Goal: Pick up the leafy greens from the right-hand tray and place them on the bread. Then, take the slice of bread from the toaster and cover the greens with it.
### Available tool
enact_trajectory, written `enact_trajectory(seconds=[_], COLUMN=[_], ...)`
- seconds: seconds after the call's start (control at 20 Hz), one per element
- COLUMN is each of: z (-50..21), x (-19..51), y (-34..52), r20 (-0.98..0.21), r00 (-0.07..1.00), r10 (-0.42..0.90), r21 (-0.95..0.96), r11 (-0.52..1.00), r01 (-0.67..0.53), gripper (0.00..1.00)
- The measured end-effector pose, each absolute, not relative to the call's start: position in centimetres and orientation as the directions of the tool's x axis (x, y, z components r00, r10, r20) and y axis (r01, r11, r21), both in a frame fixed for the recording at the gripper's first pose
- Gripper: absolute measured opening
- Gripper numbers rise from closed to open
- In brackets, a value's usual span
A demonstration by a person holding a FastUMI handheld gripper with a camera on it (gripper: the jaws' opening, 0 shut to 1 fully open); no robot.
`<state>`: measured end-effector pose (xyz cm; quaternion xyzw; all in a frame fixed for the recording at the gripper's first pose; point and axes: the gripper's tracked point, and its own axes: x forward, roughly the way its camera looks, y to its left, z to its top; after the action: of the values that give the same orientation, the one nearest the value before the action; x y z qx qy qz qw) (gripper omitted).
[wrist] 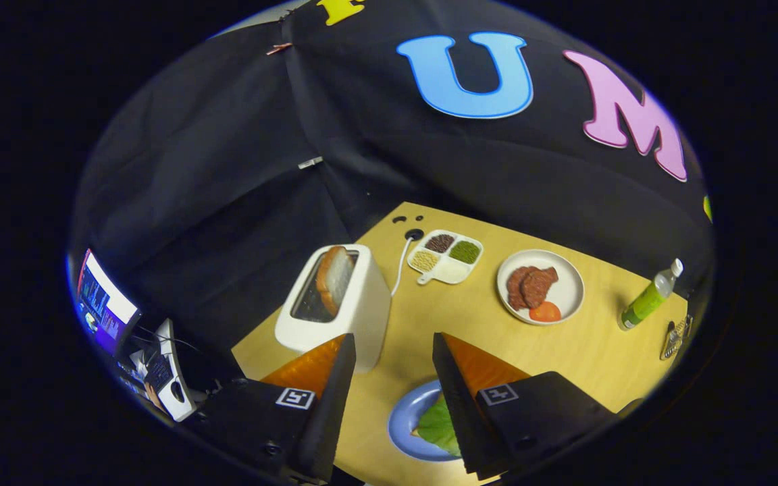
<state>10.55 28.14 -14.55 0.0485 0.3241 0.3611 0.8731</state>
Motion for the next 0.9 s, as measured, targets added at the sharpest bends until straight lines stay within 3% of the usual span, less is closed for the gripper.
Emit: enact_trajectory(seconds=[0.3,0.9], z=[-13.2,-19.3], x=[12.1,15.7], y=[36.5,43.5], r20=[-0.512,-0.634], r00=[0.505,0.495], r10=[0.695,0.594], r21=[0.269,0.211], r11=[0.688,0.749], r01=[-0.674,-0.629], gripper=[0.73,0.73])
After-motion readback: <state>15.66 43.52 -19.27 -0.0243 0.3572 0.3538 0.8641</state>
